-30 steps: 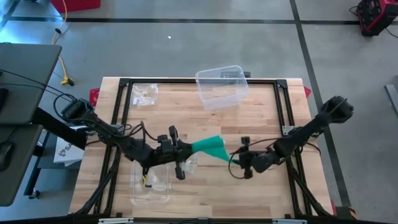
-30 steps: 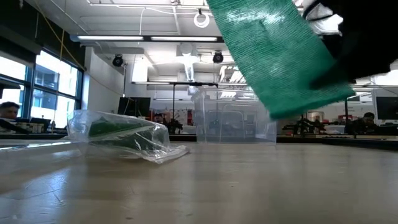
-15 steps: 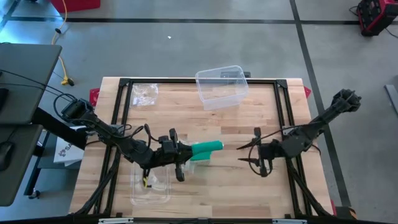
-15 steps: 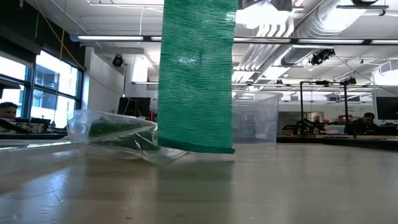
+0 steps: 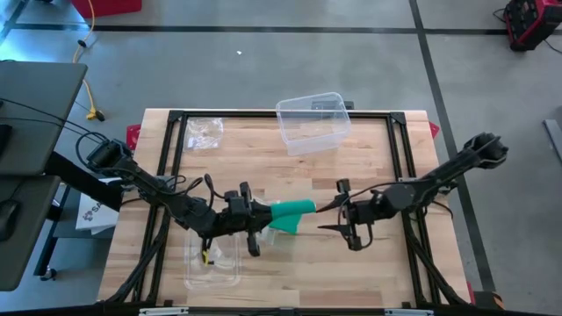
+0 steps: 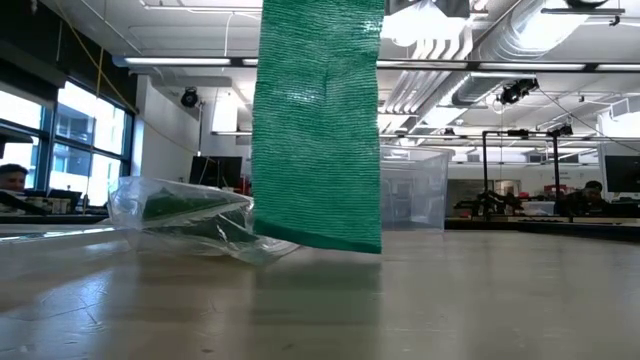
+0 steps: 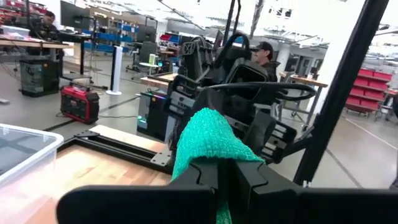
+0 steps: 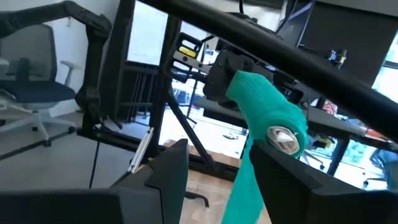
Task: Roll bandage
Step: Roll the blue bandage
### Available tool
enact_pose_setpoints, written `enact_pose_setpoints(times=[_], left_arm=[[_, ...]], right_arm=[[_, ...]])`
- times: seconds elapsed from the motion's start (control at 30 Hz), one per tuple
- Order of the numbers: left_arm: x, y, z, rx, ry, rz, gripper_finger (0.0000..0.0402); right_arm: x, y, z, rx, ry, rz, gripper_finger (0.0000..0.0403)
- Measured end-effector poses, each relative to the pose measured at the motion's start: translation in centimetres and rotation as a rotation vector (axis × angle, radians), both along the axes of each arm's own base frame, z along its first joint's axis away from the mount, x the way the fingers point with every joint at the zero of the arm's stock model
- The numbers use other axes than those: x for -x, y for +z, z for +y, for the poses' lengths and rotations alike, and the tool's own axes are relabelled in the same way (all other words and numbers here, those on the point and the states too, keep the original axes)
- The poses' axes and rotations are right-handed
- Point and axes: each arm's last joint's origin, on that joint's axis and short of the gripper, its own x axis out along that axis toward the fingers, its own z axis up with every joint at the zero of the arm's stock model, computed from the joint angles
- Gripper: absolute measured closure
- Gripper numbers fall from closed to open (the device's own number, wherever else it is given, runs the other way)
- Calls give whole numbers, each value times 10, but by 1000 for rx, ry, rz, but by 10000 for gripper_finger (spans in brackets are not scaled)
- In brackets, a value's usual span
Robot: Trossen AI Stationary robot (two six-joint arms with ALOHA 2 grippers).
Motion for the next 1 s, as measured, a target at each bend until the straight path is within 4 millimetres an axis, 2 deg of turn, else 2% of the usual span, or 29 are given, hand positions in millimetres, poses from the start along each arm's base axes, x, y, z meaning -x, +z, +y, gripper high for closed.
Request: enact_pose_setpoints(times=[0.17, 0.53, 0.77, 0.87, 1.0], left_arm=[[-3, -4, -2, 0, -13, 4, 400], [-9, -15, -5, -24, -9, 37, 400], [-13, -20, -4, -3, -11, 38, 400], [-15, -20, -1, 21, -5, 34, 399], [-16, -20, 0, 13, -13, 35, 379]], right_arm=[[-7, -3, -5, -44, -21, 3, 234], [-7, -9, -5, -80, -66, 75, 234], [-6, -7, -4, -75, -5, 49, 237], [-7, -7, -5, -70, -9, 46, 262], [-7, -7, -6, -69, -41, 46, 327]])
